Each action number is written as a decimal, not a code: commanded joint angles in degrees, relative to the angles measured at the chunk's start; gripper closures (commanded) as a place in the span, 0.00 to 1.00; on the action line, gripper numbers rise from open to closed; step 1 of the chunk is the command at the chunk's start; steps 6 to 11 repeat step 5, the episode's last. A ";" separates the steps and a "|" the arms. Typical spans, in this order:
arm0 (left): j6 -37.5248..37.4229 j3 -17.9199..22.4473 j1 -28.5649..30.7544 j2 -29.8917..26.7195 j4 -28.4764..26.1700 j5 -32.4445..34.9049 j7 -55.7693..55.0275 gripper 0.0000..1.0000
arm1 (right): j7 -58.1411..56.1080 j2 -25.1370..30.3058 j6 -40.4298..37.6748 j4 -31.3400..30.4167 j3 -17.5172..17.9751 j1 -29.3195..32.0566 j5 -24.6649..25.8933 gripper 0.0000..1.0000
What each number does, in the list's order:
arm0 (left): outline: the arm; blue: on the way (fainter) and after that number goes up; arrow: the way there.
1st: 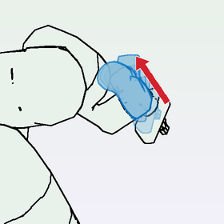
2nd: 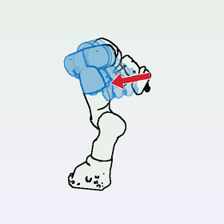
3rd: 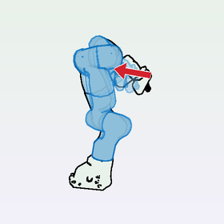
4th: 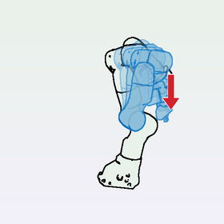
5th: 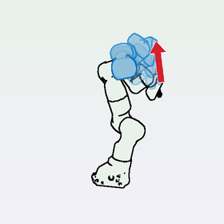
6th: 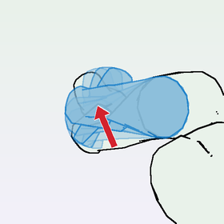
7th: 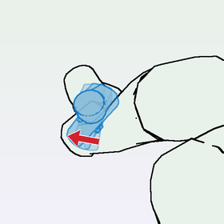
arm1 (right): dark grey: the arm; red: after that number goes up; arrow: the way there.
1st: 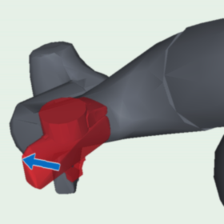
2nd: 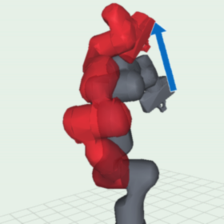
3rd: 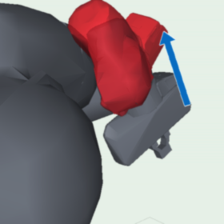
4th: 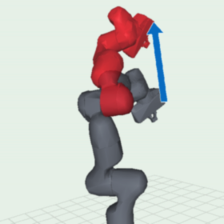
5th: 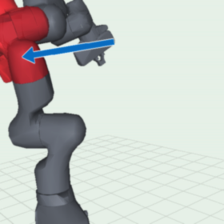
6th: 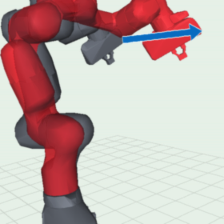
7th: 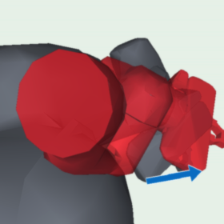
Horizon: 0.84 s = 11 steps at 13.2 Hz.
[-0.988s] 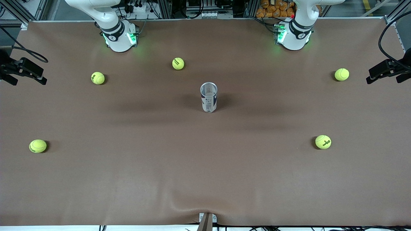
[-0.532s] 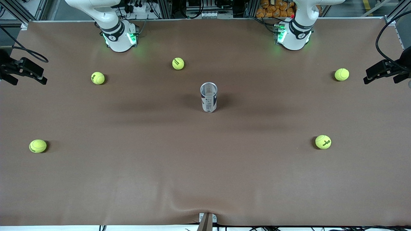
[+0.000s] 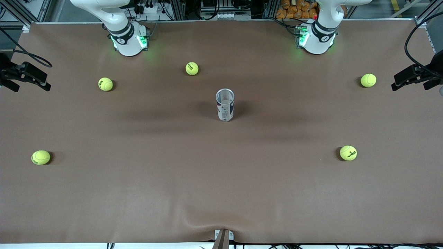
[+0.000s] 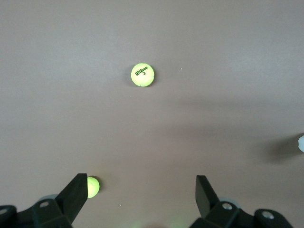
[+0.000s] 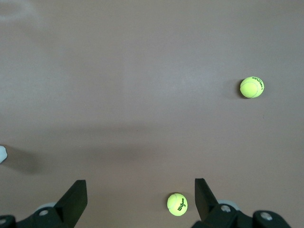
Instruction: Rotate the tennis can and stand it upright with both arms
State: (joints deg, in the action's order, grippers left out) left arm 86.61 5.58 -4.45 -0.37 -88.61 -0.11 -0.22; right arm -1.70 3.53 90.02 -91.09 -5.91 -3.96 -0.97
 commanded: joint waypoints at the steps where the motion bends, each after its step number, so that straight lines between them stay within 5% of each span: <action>1: -0.04 -0.22 0.06 0.10 0.28 0.10 -0.83 0.00 | 0.56 0.69 -0.46 -0.05 0.28 0.27 -0.25 0.00; 11: -0.03 -0.22 0.06 0.11 0.28 -0.16 -0.83 0.00 | 0.56 0.69 -0.38 -0.05 0.28 0.35 -0.17 0.00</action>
